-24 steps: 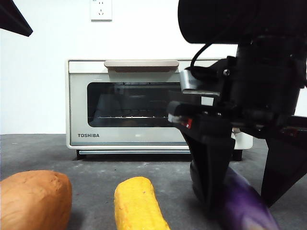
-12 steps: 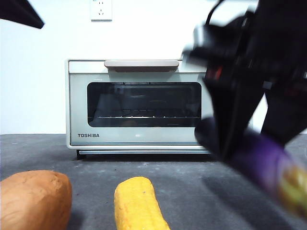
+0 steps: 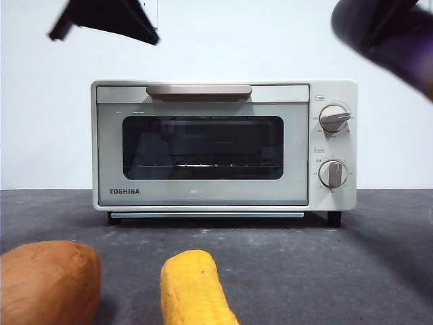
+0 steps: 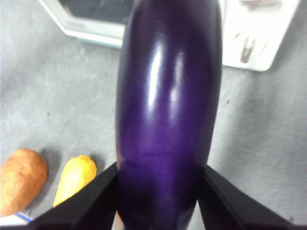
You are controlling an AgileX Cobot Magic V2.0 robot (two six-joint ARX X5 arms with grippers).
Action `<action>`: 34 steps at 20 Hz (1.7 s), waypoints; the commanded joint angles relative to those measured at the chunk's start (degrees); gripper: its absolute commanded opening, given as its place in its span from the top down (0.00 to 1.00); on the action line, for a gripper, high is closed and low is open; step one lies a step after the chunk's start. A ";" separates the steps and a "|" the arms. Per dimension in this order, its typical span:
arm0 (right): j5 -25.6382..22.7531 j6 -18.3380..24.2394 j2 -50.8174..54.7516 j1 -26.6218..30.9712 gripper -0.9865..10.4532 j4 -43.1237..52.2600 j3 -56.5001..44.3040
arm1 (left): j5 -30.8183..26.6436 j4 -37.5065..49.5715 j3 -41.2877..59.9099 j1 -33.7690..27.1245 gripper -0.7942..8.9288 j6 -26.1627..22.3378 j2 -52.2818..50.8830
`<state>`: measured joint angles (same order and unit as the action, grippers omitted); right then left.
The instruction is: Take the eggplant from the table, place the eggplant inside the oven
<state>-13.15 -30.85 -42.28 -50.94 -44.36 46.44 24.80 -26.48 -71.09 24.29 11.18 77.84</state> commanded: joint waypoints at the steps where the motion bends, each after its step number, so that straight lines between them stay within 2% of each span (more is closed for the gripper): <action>1: -0.46 0.42 2.67 -0.57 0.79 0.11 0.94 | -2.67 -0.81 -5.09 1.81 0.91 -3.54 5.22; 7: -0.57 0.02 8.61 -0.57 0.79 -0.31 0.94 | -9.05 -2.25 -10.16 4.87 0.91 -8.13 14.43; 11: -2.38 0.00 9.57 -0.57 0.79 -1.25 0.94 | -9.86 -5.14 -10.16 6.34 0.91 -9.09 15.23; 23: -1.55 0.50 9.40 -0.57 0.79 1.05 0.94 | -9.81 -27.98 -10.19 12.24 0.91 -11.19 14.62; 28: 2.05 2.19 8.52 -0.57 0.79 2.36 0.94 | -9.81 -31.54 -10.19 15.82 0.91 -11.19 14.49; 34: 10.14 9.84 3.52 -0.57 0.79 5.22 0.94 | -10.58 -31.82 -10.19 15.91 0.91 -11.17 8.83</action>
<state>-3.25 -23.62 -38.37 -50.94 -40.01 46.44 14.39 -58.50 -80.60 40.12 0.75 86.78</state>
